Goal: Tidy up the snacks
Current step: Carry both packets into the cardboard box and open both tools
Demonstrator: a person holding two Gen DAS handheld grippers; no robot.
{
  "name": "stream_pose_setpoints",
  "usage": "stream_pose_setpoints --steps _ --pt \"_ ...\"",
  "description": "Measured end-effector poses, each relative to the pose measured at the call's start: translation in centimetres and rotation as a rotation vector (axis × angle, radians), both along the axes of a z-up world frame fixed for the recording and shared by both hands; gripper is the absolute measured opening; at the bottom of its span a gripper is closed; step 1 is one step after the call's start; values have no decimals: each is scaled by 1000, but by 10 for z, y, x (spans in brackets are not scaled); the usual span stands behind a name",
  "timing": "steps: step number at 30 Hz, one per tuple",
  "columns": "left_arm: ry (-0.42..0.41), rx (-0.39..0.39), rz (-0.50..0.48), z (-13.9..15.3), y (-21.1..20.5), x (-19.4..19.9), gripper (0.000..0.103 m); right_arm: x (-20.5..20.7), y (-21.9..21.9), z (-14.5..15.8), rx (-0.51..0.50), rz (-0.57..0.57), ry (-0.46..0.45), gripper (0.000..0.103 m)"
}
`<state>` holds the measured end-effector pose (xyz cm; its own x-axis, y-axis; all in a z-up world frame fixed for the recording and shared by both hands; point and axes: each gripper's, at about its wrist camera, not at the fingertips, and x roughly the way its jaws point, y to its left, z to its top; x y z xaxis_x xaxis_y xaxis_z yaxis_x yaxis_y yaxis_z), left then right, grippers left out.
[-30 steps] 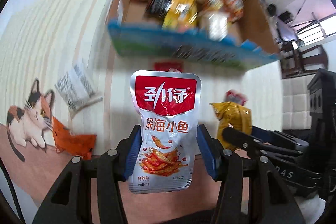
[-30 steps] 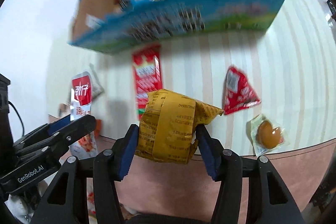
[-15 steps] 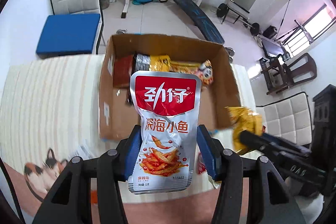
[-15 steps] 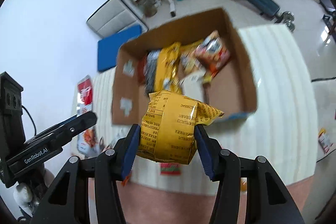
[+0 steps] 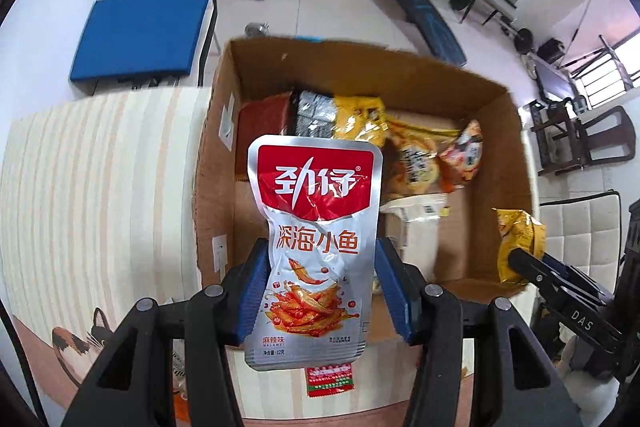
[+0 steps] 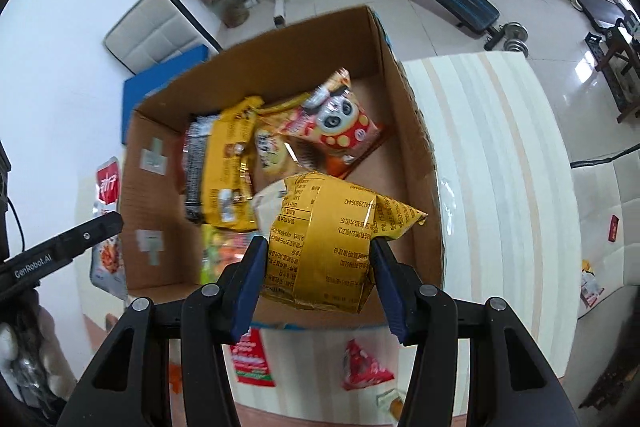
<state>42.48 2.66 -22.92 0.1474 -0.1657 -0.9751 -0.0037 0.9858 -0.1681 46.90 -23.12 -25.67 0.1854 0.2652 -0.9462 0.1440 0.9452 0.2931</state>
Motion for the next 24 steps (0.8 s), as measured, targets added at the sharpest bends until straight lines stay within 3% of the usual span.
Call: stream_pose_setpoints --steps 12,17,19,20,23,24 --pt "159 43 37 -60 8 6 52 18 3 -36 -28 -3 78 57" --pt "184 38 44 -65 11 1 53 17 1 -39 -24 -11 114 77" --pt "174 30 61 -61 14 -1 53 15 1 -37 -29 -11 113 80" --pt "171 23 67 -60 15 -1 56 14 1 -36 -26 -10 116 85" --pt "170 6 83 -55 20 -2 82 11 2 -32 -22 -5 117 88" --pt "167 -1 85 -53 21 -2 84 10 3 -31 -26 -2 117 89"
